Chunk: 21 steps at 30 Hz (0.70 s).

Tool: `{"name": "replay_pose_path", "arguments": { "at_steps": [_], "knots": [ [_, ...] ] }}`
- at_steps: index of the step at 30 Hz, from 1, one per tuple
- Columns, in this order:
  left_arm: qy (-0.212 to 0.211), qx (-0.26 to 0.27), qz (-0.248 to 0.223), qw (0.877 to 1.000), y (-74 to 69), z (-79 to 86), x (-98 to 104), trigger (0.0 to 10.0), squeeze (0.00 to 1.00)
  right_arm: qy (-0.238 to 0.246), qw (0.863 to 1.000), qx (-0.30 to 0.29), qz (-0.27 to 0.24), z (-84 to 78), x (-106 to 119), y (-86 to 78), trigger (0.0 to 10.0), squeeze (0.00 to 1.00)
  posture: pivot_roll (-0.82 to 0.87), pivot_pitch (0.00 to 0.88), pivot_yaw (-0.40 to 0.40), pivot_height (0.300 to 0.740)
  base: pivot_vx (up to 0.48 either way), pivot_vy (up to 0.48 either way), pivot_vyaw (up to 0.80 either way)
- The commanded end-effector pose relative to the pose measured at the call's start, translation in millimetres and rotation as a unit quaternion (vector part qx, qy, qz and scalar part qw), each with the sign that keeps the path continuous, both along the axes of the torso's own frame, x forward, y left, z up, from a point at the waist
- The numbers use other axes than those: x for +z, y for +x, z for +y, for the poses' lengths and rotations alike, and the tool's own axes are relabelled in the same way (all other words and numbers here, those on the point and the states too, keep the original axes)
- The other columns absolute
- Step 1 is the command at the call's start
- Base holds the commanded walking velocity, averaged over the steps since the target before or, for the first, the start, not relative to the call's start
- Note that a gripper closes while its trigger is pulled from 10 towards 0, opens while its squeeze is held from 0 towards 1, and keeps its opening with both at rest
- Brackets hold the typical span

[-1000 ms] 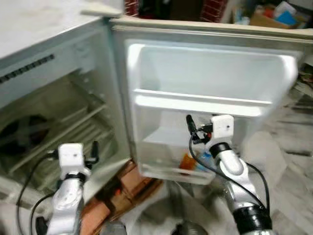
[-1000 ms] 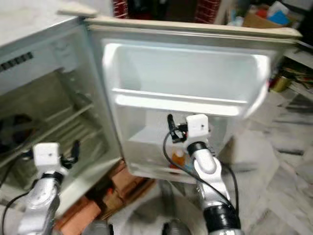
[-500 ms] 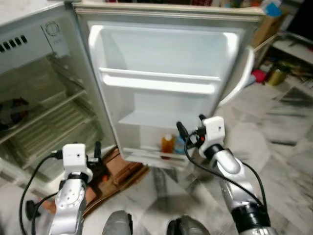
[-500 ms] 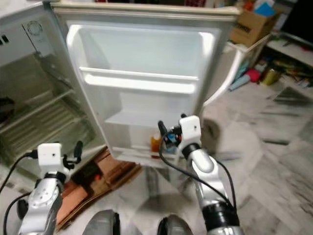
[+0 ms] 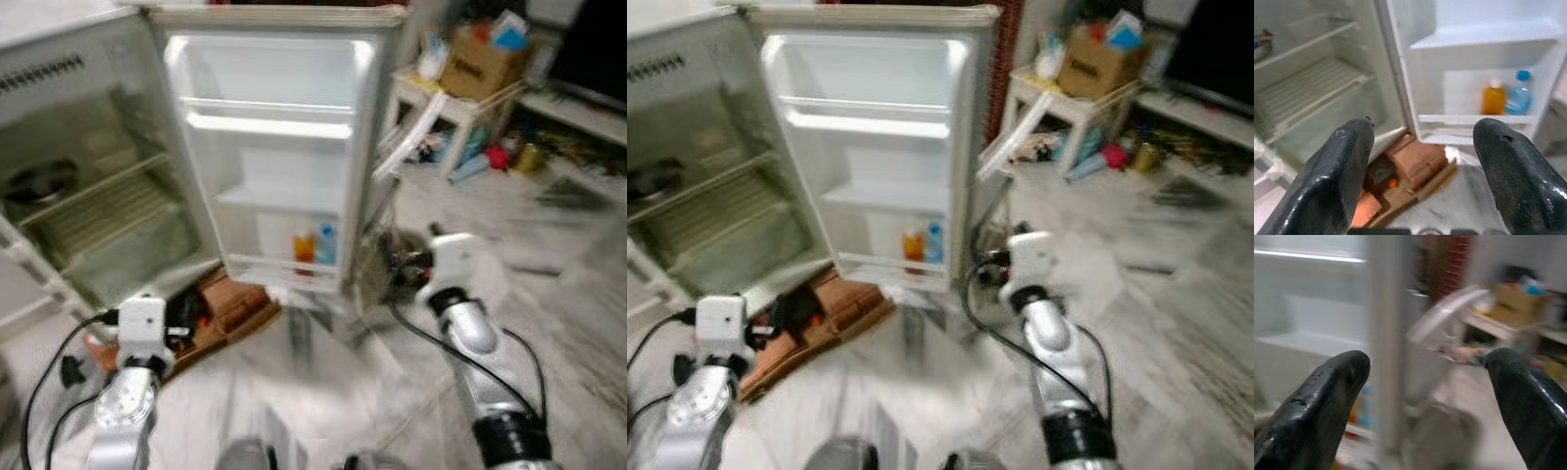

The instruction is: Restocking fridge

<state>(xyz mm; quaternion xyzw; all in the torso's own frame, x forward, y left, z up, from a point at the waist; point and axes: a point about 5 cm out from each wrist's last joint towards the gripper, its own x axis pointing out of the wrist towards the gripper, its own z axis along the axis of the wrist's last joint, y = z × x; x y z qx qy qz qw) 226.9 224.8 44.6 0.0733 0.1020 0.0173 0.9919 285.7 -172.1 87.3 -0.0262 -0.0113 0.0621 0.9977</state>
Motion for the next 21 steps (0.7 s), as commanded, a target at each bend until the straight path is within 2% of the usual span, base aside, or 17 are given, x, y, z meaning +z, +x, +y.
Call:
{"name": "replay_pose_path", "arguments": {
  "at_steps": [1, 5, 10, 11, 13, 21],
  "knots": [
    [0.000, -0.006, -0.004, 1.000, -0.5, 3.5, 4.3, 10.0, 0.00, -0.001, 1.000, 0.001, -0.012, 4.5, 5.3, 1.7, 10.0, 0.00, 0.11, 0.029, 0.018, 0.740, 0.000, 0.000, 0.00],
    [0.011, -0.008, 0.000, 1.000, -9.5, 9.3, 6.8, 10.0, 0.00, -0.009, 1.000, -0.014, -0.006, -1.5, -0.4, -0.4, 10.0, 0.00, 0.11, 0.023, 0.019, 0.740, 0.000, 0.000, 0.00],
    [0.013, 0.001, -0.005, 1.000, -16.7, 9.2, 7.7, 10.0, 0.00, -0.029, 0.999, 0.000, -0.016, 3.3, 1.0, 1.2, 10.0, 0.00, 0.11, 0.018, 0.017, 0.740, 0.000, 0.000, 0.00],
    [0.003, 0.010, -0.021, 1.000, -19.0, 0.8, 10.9, 10.0, 0.00, -0.030, 0.999, 0.009, -0.021, 7.5, 2.7, 3.0, 10.0, 0.00, 0.12, 0.017, 0.012, 0.740, 0.000, -0.330, 0.00],
    [-0.002, 0.018, -0.031, 0.999, -18.1, -5.2, 13.4, 10.0, 0.00, -0.027, 0.999, 0.009, -0.023, 8.9, 4.1, 4.7, 10.0, 0.00, 0.13, 0.018, 0.007, 0.740, 0.000, -0.354, 0.00],
    [-0.005, 0.046, -0.044, 0.998, -15.3, -10.2, 14.9, 10.0, 0.00, -0.022, 0.999, 0.006, -0.028, 9.9, 8.0, 7.7, 10.0, 0.00, 0.12, 0.020, 0.000, 0.740, 0.000, -0.408, 0.00]
  ]
}}
